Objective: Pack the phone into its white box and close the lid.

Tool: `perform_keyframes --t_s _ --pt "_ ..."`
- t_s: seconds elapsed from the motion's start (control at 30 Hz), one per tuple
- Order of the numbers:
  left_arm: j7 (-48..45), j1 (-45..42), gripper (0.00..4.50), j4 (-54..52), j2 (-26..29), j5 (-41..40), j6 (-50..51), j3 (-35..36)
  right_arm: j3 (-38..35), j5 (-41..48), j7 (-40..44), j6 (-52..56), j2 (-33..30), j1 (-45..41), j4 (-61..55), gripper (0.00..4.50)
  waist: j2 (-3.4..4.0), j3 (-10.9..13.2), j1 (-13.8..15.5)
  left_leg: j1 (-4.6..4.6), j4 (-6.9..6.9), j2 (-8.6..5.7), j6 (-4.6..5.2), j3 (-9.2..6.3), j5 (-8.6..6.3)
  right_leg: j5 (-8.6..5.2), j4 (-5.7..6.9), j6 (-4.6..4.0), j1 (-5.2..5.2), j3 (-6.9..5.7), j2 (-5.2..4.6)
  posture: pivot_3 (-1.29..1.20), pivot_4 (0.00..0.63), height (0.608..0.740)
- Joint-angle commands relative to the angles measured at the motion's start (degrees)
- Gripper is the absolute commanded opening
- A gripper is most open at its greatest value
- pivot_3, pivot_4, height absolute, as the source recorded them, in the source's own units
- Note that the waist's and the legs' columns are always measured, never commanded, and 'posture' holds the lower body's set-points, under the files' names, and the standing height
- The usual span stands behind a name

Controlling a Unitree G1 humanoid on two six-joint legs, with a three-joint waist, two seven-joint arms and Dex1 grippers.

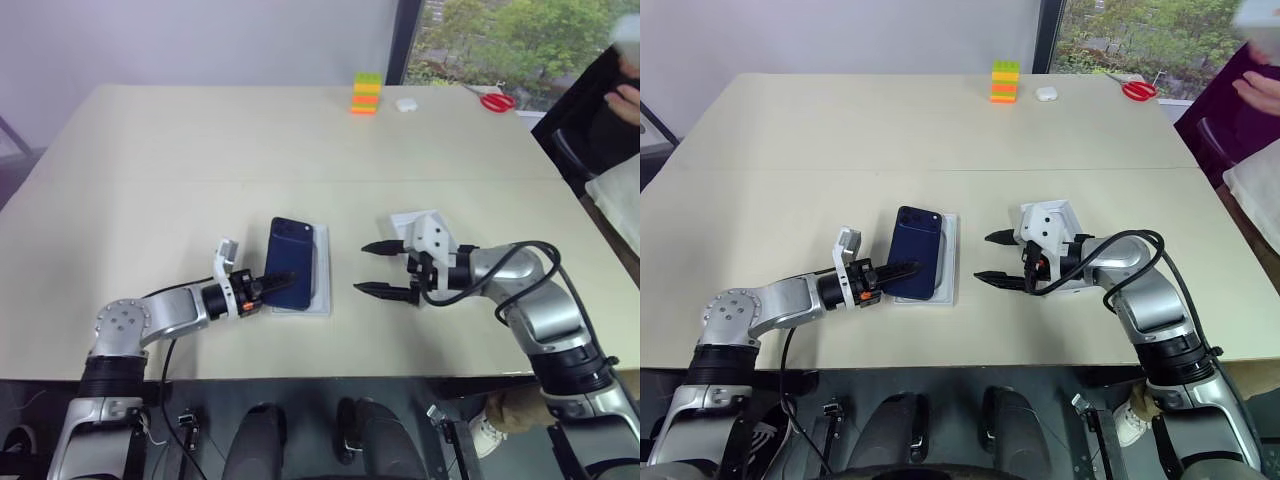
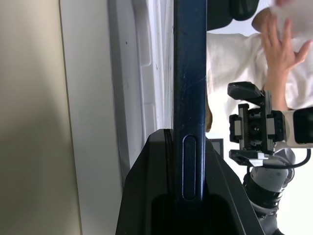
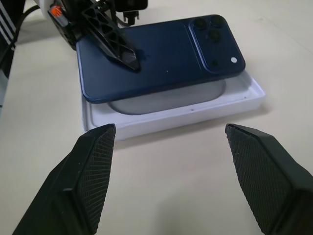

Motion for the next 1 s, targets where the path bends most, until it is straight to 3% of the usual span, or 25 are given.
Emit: perform_keyframes --t_s 0.03,0.07,0.27,0.7,1.0 --pt "0.1 -1.4 1.01 0.5 -1.6 0.9 0.5 1.1 0.3 -0.1 -0.8 -1.0 1.0 -1.3 -0.9 3.81 0.0 0.0 0.0 0.04 0.0 0.0 0.0 -0.01 0.0 0.0 0.01 0.0 0.03 0.0 0.0 0.0 0.15 0.74" --pt "0.0 -1.6 1.3 0.4 -2.0 0.9 0.6 1.3 0.6 -0.4 -1.0 -1.4 1.2 -1.4 -0.8 3.81 0.0 0.0 0.0 0.05 0.01 0.0 0.0 -0.01 0.01 -0.01 0.02 0.01 0.05 -0.01 0.01 0.0 0.15 0.74" --pt "0.4 -2.4 4.23 -1.6 -1.9 1.6 2.5 1.7 1.3 -1.5 -1.7 -3.0 1.8 -2.1 0.5 3.81 0.0 0.0 -0.1 0.15 0.03 0.0 -0.01 -0.02 0.01 -0.02 0.02 0.04 0.15 -0.01 0.01 0.0 0.15 0.74" --pt "-0.4 -2.1 4.23 -9.1 5.1 0.6 6.6 2.9 2.0 -2.7 -2.2 -5.4 3.2 -3.3 3.3 3.81 0.01 0.0 -0.4 0.18 -0.03 0.06 -0.01 -0.02 0.01 -0.02 0.04 0.02 0.12 0.0 0.07 0.0 0.15 0.74" --pt "-0.5 -3.6 4.23 -8.1 4.4 2.3 6.1 1.4 2.8 -3.8 -2.4 -7.2 4.4 -4.2 4.9 3.81 0.01 0.0 -0.1 0.16 -0.03 0.05 -0.01 -0.01 0.01 -0.01 0.03 0.01 0.12 0.0 0.06 0.0 0.15 0.74"
